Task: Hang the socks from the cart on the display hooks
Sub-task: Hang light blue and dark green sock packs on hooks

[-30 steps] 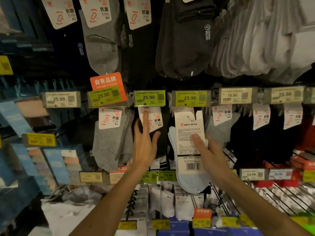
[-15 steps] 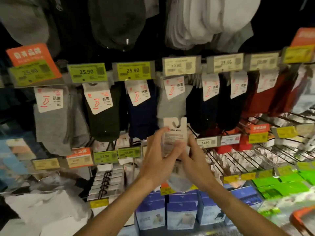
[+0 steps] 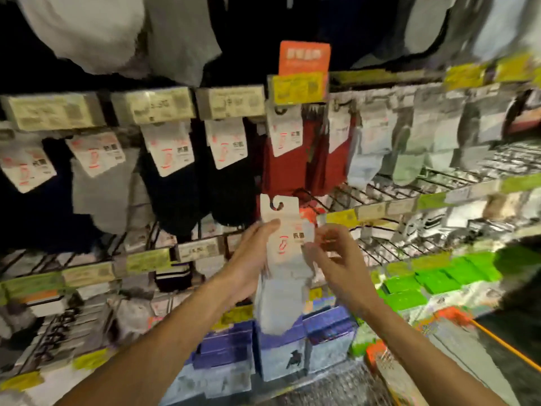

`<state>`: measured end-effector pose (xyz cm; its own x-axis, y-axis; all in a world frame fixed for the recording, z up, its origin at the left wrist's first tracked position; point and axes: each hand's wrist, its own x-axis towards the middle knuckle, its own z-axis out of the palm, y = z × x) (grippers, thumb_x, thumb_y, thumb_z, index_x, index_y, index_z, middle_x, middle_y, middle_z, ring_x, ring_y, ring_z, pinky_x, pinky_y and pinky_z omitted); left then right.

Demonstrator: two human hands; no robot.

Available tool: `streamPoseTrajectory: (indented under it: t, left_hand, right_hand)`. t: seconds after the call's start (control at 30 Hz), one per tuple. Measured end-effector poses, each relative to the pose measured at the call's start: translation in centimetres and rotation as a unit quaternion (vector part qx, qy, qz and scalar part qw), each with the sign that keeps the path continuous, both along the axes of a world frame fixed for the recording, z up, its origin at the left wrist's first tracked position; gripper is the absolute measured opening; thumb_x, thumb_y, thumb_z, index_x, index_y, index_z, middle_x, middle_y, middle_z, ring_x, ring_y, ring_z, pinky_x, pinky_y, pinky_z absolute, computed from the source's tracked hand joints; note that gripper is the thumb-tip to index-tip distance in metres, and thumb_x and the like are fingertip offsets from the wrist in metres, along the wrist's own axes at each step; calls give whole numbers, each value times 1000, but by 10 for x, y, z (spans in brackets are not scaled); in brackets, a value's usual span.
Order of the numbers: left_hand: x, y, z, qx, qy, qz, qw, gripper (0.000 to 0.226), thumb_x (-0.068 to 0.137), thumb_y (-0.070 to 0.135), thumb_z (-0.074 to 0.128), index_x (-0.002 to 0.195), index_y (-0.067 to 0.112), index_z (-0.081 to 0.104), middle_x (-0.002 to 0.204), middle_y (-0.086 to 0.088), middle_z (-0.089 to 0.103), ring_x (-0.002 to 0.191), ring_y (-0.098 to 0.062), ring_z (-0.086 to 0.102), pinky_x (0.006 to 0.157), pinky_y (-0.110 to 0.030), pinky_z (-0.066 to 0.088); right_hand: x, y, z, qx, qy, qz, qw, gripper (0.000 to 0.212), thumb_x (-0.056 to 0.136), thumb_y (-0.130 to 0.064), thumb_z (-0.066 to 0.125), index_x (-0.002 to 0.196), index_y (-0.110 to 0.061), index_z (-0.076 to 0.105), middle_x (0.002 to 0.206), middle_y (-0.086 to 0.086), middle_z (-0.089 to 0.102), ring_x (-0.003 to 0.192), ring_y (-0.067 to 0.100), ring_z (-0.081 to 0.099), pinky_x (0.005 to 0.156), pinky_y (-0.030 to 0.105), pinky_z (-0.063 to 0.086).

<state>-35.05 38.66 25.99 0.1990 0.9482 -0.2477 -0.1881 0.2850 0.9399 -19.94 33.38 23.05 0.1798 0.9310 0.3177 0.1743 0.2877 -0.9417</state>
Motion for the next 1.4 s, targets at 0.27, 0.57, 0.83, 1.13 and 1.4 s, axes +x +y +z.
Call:
streamPoseTrajectory:
  t: [0.27, 0.57, 0.83, 1.13, 1.4]
  left_hand:
    - [110, -5, 23, 149, 21, -44, 988, 22, 100, 7, 50, 104, 21, 66, 95, 4, 76, 89, -10, 71, 75, -22, 56]
    - [173, 56, 67, 316, 128, -30, 940, 28, 95, 19, 65, 112, 38, 54, 106, 0, 71, 96, -17, 69, 88, -43, 57]
    - [222, 125, 96, 380, 154, -12, 912, 46, 97, 28, 62, 139, 37, 44, 97, 3, 59, 76, -9, 60, 62, -17, 50]
    - [234, 164, 88, 543, 193, 105, 811, 20, 94, 42, 60, 110, 47, 49, 75, 10, 65, 70, -8, 63, 66, -34, 52]
    - [233, 158, 86, 609, 260, 134, 737, 36, 95, 35, 56, 124, 49, 40, 65, 19, 45, 57, 4, 49, 59, -8, 34]
  right_hand:
    - [87, 26, 22, -35, 88, 7, 996, 19, 94, -20, 67, 108, -8, 63, 89, 1, 76, 75, 9, 70, 62, 23, 52]
    - [151, 74, 66, 5, 115, -72, 991, 14, 95, -22, 66, 108, -18, 62, 104, 3, 76, 98, 18, 72, 83, 35, 58]
    - [189, 126, 94, 26, 62, -138, 988, 26, 99, -23, 58, 112, -1, 61, 89, -7, 71, 88, 14, 65, 70, 17, 50]
    - [214, 179, 106, 41, 23, -129, 991, 66, 95, -56, 55, 143, -11, 45, 143, 2, 53, 121, 6, 51, 97, 21, 39]
    - [219, 188, 107, 171, 8, -91, 981, 41, 95, -37, 57, 74, -3, 45, 61, 0, 45, 59, 8, 42, 56, 24, 39]
